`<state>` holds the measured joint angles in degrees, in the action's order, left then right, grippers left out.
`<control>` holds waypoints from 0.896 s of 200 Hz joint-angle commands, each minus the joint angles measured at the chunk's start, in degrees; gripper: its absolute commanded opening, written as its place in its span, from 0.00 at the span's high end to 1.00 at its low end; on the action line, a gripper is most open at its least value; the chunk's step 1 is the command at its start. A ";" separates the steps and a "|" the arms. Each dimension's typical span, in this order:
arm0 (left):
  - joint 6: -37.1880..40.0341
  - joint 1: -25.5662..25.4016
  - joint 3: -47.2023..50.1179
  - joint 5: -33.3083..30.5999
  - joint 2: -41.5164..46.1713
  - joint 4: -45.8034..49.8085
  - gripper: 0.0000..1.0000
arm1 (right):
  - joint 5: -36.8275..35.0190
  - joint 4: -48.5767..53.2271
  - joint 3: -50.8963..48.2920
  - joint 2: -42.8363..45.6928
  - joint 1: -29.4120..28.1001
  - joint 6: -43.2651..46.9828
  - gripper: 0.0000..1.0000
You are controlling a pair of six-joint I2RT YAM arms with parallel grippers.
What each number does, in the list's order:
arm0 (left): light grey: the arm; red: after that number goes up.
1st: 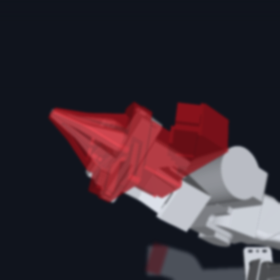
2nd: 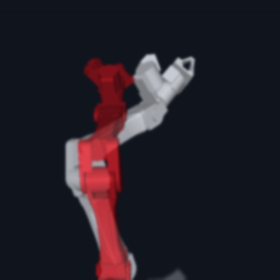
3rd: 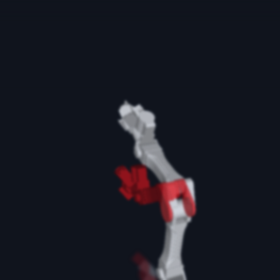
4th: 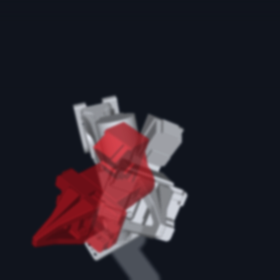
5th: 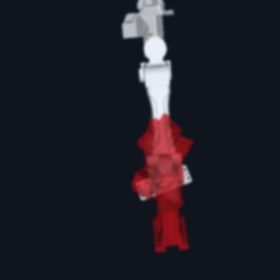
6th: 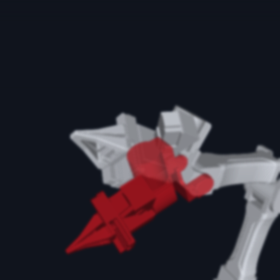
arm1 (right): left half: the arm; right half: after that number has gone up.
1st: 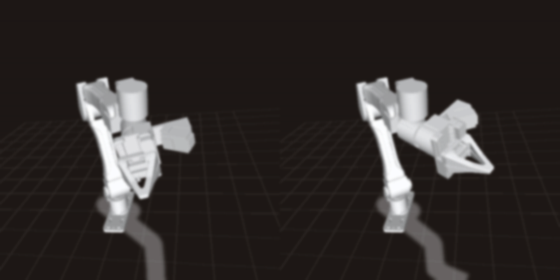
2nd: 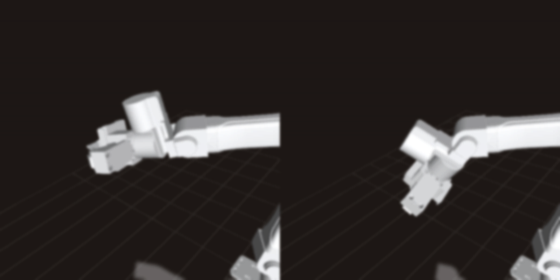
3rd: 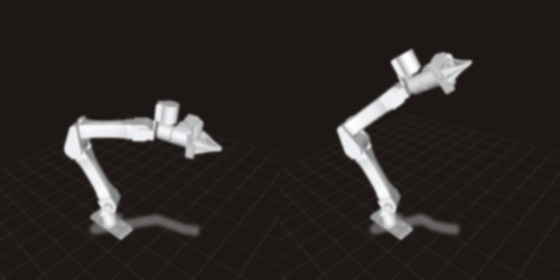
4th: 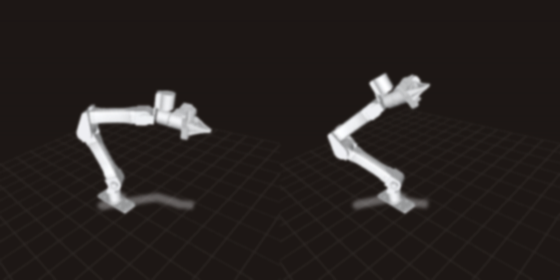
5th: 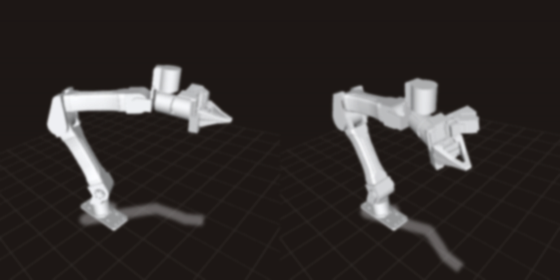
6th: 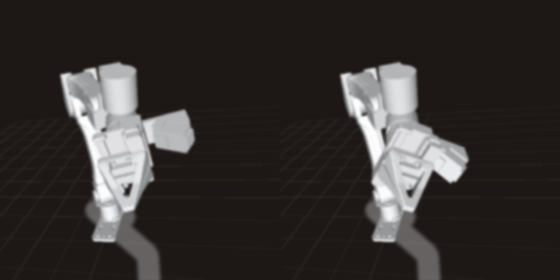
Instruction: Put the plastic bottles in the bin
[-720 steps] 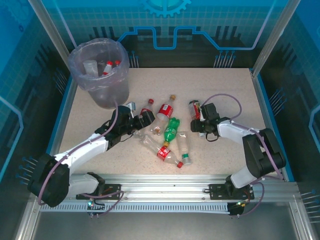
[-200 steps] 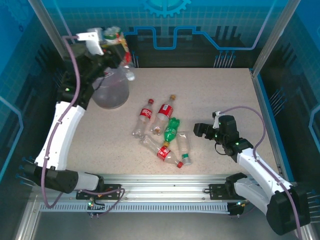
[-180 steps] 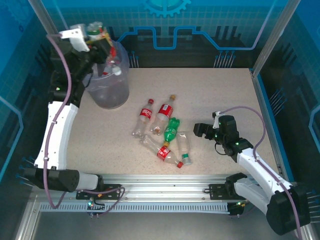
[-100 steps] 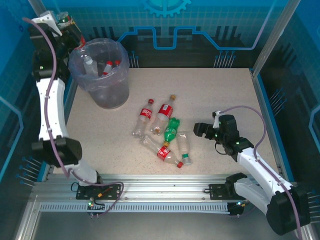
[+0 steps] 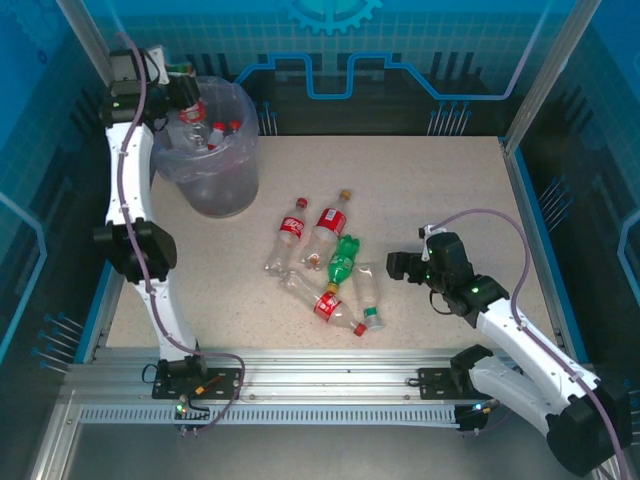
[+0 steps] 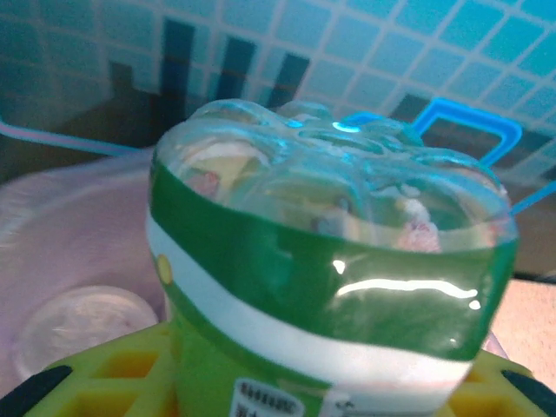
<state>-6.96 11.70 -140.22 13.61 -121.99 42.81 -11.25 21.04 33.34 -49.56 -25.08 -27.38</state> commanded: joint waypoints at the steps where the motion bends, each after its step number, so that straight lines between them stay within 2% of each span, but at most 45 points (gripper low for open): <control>1: 3.74 -1.05 -3.88 2.24 -2.75 5.17 0.60 | -3.88 2.52 1.47 -0.03 -1.10 1.01 0.05; 57: 11.51 -2.15 -2.23 2.00 -6.77 10.69 0.60 | -6.46 3.59 2.00 -0.60 -2.20 2.06 0.05; 104: 13.14 -3.67 4.22 4.08 -6.15 9.65 0.61 | -8.26 3.39 3.28 -2.71 -4.19 2.58 0.06; 148: 14.92 -4.39 4.61 5.77 -8.04 13.27 0.61 | -9.85 3.46 3.64 -2.94 -5.42 2.29 0.06; 167: 15.65 -4.40 4.61 7.02 -8.44 14.51 0.58 | -9.94 3.41 3.47 -3.08 -5.61 1.93 0.06; 179: 15.84 -4.33 4.52 7.50 -8.34 15.14 0.51 | -9.94 3.40 3.48 -3.09 -5.76 1.80 0.06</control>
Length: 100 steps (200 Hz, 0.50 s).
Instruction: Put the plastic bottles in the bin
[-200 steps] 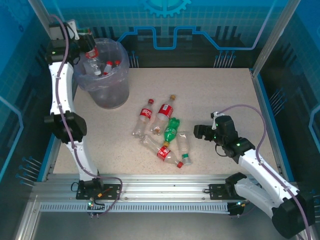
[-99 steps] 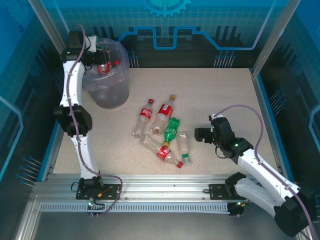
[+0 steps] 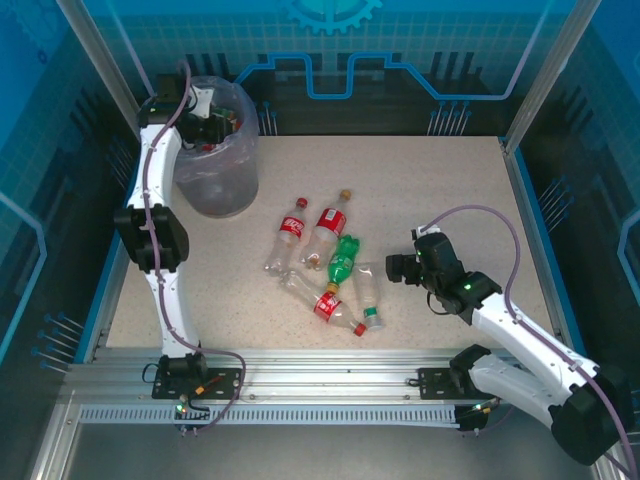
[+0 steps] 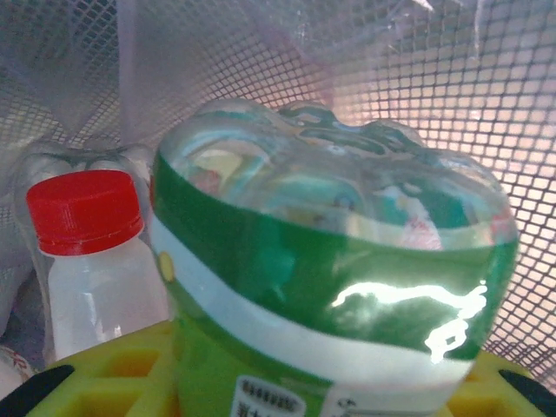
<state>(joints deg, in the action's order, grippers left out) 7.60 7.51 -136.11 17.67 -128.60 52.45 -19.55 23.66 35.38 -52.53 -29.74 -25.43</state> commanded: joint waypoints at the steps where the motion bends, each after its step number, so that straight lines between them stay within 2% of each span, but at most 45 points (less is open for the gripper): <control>1: 1.28 -0.13 0.41 3.47 -1.74 5.53 0.50 | -1.63 0.77 1.45 -0.11 -1.11 -0.14 0.06; 20: 0.88 -0.14 1.14 4.13 -0.67 5.15 0.31 | -1.80 0.52 1.31 -0.20 -1.33 -0.35 0.06; 37: 0.50 -0.13 1.64 3.42 0.36 4.34 0.20 | -1.72 0.09 1.30 -0.62 -1.39 -0.36 0.06; 100: 0.31 0.31 1.10 0.52 4.69 3.86 0.16 | -1.46 -1.04 0.83 -1.64 -1.48 -0.55 0.06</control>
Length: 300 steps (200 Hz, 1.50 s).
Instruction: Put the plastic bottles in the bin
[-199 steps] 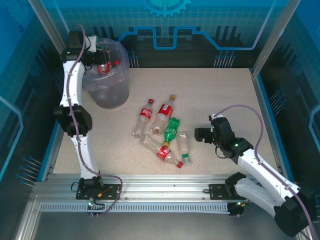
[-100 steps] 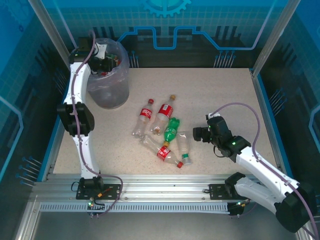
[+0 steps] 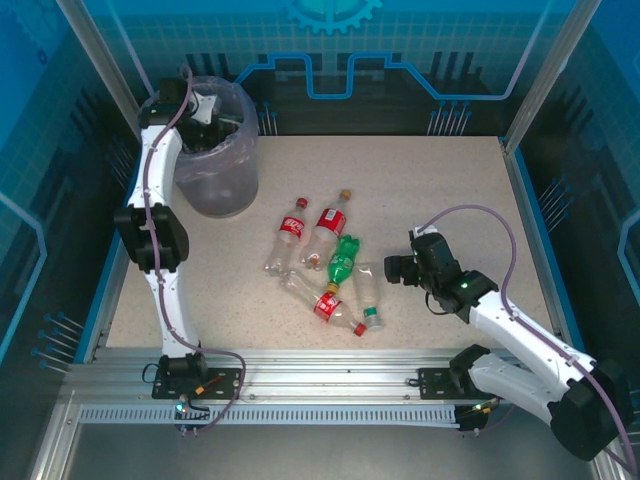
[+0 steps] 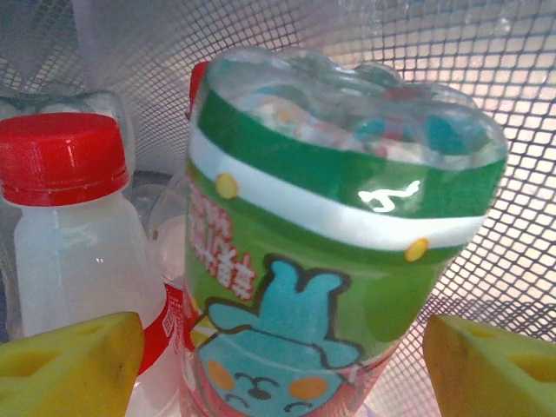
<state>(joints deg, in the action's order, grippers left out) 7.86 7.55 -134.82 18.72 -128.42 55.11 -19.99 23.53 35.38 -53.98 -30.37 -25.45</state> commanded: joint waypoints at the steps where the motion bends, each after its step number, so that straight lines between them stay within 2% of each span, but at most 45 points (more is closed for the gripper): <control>1: 0.05 0.27 -0.23 -0.53 4.64 1.17 0.16 | -1.02 -0.93 0.75 -0.22 -0.88 -0.50 0.06; 82: -1.84 0.27 -0.11 -4.72 10.55 1.07 0.08 | 0.17 -2.44 1.22 -2.54 -0.90 -0.11 0.06; 137: -4.93 0.21 5.75 -6.53 18.33 -2.75 0.05 | 1.80 -1.85 1.45 -2.71 -1.00 -0.67 0.07; 166: -8.88 -1.91 19.05 -4.31 28.14 -11.34 0.04 | 3.11 3.03 2.45 -3.07 -2.76 -2.90 0.08; 214: -17.52 -9.75 42.74 -1.72 43.71 -26.89 0.05 | 5.78 9.80 2.26 -3.00 -8.73 -7.90 0.16; 260: -25.61 -18.82 57.45 -0.79 49.05 -36.28 0.09 | 7.98 10.90 2.57 -6.68 -16.84 -13.30 0.31; 300: -33.14 -24.49 70.55 -2.06 52.59 -42.20 0.11 | 11.52 5.28 0.47 -11.57 -17.87 -14.84 0.36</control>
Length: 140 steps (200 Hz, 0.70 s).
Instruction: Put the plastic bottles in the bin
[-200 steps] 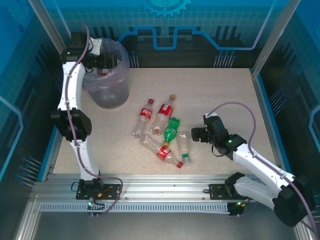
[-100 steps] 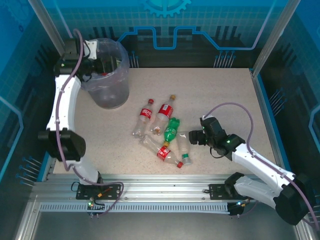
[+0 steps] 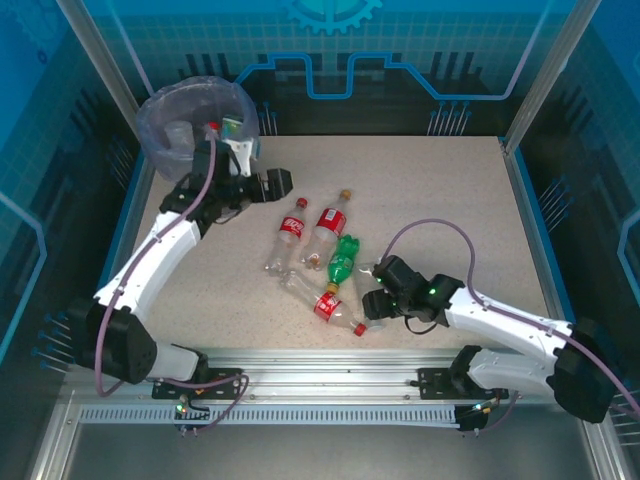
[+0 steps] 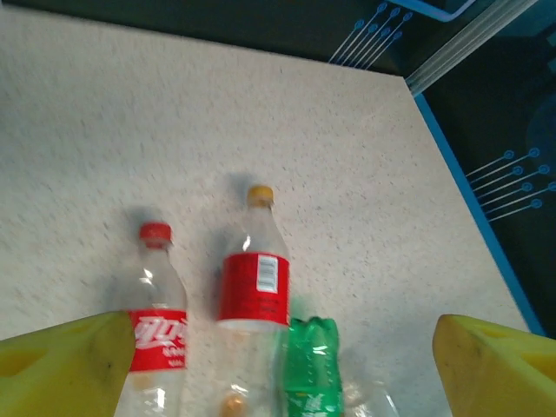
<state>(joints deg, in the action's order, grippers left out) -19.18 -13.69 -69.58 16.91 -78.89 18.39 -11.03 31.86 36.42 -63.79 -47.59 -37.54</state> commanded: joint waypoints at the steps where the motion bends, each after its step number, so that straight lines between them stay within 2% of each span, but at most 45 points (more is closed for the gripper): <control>1: -6.16 -3.48 5.58 -0.36 3.10 -5.43 0.11 | 2.62 -3.17 -0.62 -1.86 -0.65 -2.78 0.36; 24: -7.99 -9.16 12.83 -2.25 3.65 -5.90 0.10 | 2.96 -4.11 -0.94 -3.86 -0.56 -3.61 0.37; 62: -10.85 -13.37 19.95 -4.44 2.88 -8.58 0.10 | 3.98 -6.55 -1.99 -7.57 0.72 -2.99 0.38; 140: -15.34 -14.46 21.12 -2.13 -2.58 -16.71 0.10 | 4.86 -9.22 -4.45 -10.07 6.89 -1.04 0.43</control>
<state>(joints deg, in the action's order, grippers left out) -32.14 -27.55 -48.64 13.76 -79.31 5.89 -6.55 23.55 33.65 -73.65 -42.37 -39.40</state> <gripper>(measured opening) 0.900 0.571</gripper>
